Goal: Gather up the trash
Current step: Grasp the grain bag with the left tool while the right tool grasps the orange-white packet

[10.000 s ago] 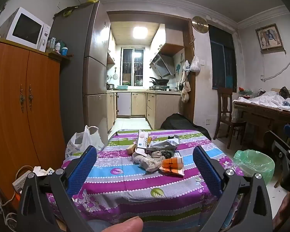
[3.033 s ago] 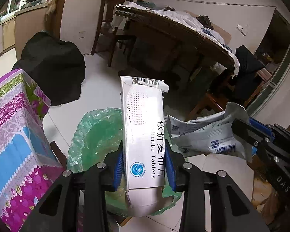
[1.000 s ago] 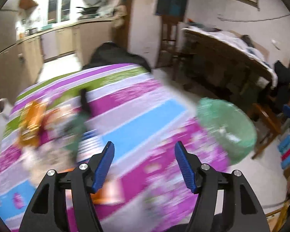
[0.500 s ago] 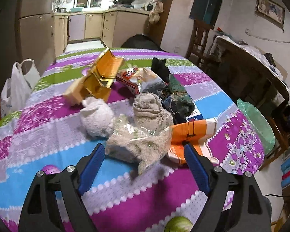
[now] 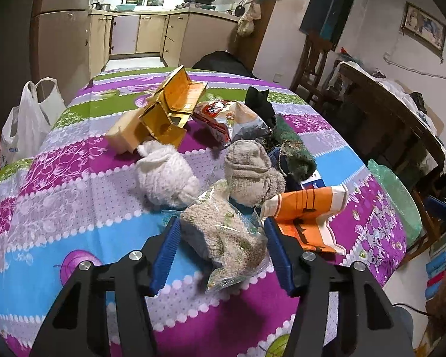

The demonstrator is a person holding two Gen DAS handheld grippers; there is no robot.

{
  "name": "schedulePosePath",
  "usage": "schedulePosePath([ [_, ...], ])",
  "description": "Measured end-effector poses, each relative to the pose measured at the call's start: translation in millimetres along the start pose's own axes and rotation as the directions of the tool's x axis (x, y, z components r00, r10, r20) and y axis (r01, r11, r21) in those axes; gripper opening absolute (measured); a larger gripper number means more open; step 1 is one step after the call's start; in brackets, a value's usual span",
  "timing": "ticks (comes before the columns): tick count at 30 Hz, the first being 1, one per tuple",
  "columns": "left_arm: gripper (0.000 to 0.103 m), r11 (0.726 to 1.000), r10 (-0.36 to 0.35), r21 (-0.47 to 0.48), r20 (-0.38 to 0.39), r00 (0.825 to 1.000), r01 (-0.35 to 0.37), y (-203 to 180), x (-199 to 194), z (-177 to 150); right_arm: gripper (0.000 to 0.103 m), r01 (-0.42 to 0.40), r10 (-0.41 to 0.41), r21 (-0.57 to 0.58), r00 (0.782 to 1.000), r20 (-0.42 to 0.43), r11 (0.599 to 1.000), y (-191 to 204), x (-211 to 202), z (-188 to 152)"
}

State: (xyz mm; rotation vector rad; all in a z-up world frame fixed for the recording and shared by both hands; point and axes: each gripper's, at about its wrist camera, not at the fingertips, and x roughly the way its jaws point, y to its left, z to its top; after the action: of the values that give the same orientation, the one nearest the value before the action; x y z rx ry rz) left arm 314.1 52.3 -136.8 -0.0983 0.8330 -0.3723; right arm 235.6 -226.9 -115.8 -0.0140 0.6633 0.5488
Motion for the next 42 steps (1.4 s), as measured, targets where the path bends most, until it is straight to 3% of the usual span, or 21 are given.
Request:
schedulePosePath([
  [2, 0.049, 1.000, 0.002, -0.007, 0.002, 1.000, -0.002, 3, -5, -2, 0.077, -0.028, 0.028, -0.018, 0.999, -0.018, 0.999, 3, 18, 8],
  [4, 0.047, 1.000, 0.004, -0.018, 0.002, 1.000, -0.004, 7, -9, -3, 0.063, -0.030, 0.026, -0.067, 0.999, -0.047, 0.997, 10, 39, 17],
  [9, 0.047, 1.000, -0.002, -0.021, 0.002, 1.000, 0.002, 11, -13, -8, 0.062, 0.031, -0.047, -0.143, 0.993, -0.111, 0.989, 9, 84, 31],
  [15, 0.047, 1.000, 0.015, -0.011, 0.014, 1.000, -0.015, 10, -18, -12, 0.042, 0.071, -0.103, -0.196, 0.982, -0.157, 0.978, 14, 105, 26],
  [20, 0.047, 1.000, 0.020, -0.020, 0.022, 1.000, -0.019, 5, -21, -19, 0.047, 0.133, -0.168, -0.217, 0.974, -0.150, 0.967, 15, 115, 17],
  [21, 0.047, 1.000, 0.018, -0.021, 0.022, 1.000, -0.018, 4, -21, -20, 0.050, 0.124, -0.158, -0.206, 0.975, -0.156, 0.971, 13, 117, 16],
  [24, 0.047, 0.999, 0.015, -0.032, 0.021, 1.000, -0.015, 6, -21, -19, 0.049, 0.092, -0.126, -0.191, 0.977, -0.171, 0.977, 13, 121, 14],
  [27, 0.047, 0.999, 0.020, -0.037, 0.023, 1.000, -0.019, 5, -21, -19, 0.028, 0.103, -0.133, -0.183, 0.978, -0.158, 0.978, 16, 122, 13],
  [31, 0.045, 0.998, 0.038, -0.041, 0.032, 0.999, -0.037, 2, -22, -20, 0.018, 0.118, -0.140, -0.168, 0.982, -0.123, 0.979, 21, 116, 11],
  [33, 0.044, 0.998, 0.051, -0.049, 0.037, 0.998, -0.049, 1, -24, -21, 0.014, 0.132, -0.147, -0.153, 0.985, -0.091, 0.979, 24, 106, 12],
  [35, 0.028, 0.997, 0.056, -0.050, 0.049, 0.997, -0.054, -2, -28, -22, 0.012, 0.152, -0.160, -0.138, 0.986, -0.048, 0.979, 27, 90, 15],
  [42, 0.028, 0.995, 0.089, -0.057, 0.099, 0.991, -0.083, -14, -47, -21, 0.009, 0.246, -0.238, -0.125, 0.968, 0.076, 0.961, 40, 39, 21],
])
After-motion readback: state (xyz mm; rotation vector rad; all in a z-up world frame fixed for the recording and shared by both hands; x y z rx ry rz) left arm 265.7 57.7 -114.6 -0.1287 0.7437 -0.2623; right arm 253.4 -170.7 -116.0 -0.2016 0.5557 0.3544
